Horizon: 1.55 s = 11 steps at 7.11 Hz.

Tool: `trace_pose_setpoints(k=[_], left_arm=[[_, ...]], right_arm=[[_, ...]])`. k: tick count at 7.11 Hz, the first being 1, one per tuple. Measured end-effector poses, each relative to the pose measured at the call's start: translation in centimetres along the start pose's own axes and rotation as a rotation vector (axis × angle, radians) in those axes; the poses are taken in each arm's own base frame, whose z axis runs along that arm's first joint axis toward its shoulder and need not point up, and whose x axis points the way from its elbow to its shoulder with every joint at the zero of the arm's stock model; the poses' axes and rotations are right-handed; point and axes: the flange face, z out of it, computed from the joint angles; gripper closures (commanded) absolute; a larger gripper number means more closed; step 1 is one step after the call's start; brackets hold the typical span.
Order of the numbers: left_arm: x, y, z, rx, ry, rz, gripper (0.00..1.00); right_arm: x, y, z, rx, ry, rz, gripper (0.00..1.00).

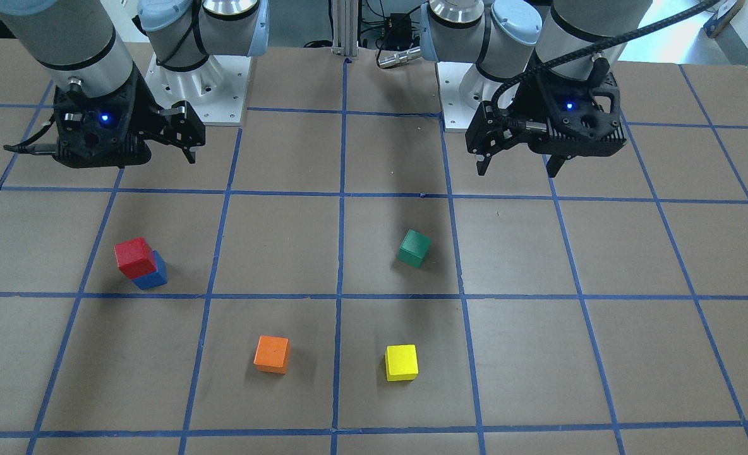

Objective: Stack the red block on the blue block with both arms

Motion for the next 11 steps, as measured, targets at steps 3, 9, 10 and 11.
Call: trace_pose_setpoints(k=[3, 9, 10, 11], left_arm=[[0.04, 0.02, 0.05, -0.001, 0.000, 0.003, 0.00], [-0.03, -0.01, -0.02, 0.001, 0.000, 0.003, 0.00], [-0.04, -0.01, -0.02, 0.001, -0.001, 0.003, 0.00], [-0.04, -0.02, -0.05, 0.001, -0.001, 0.003, 0.00]], right_arm=[[-1.07, 0.55, -0.29, 0.005, -0.012, 0.022, 0.00], [-0.85, 0.46, -0.55, 0.024, -0.008, 0.027, 0.00], [-0.82, 0.45, -0.56, 0.024, -0.008, 0.027, 0.00], [-0.80, 0.44, -0.56, 0.025, -0.009, 0.028, 0.00]])
